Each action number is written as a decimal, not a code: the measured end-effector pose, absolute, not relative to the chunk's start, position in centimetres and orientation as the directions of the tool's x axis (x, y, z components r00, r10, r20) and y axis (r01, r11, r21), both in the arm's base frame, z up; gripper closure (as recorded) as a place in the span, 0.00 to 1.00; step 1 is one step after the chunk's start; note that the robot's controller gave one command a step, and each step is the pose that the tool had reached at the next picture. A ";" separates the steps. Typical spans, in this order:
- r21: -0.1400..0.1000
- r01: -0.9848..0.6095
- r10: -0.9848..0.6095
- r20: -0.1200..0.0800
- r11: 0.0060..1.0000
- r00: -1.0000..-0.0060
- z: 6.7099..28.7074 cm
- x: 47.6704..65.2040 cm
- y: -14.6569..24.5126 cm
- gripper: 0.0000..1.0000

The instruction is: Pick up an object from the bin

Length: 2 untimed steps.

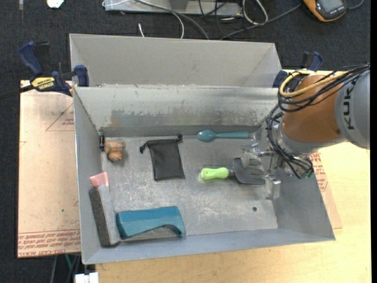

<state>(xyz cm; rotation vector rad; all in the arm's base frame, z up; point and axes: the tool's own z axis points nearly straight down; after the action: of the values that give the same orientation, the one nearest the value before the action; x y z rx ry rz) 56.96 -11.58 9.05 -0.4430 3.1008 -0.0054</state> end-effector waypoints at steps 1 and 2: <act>-0.001 -0.120 -0.120 -0.007 0.993 -0.993 7.6 58.0 -10.3 0.00; -0.005 -0.202 -0.202 -0.016 0.979 -0.979 7.1 59.8 -10.7 1.00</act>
Offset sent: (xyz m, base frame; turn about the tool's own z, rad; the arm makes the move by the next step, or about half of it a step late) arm 0.0261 0.0084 -0.0205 0.0800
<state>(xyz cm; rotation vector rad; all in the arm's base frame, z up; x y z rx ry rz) 59.77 -10.69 7.15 -0.3170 3.1095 -0.0055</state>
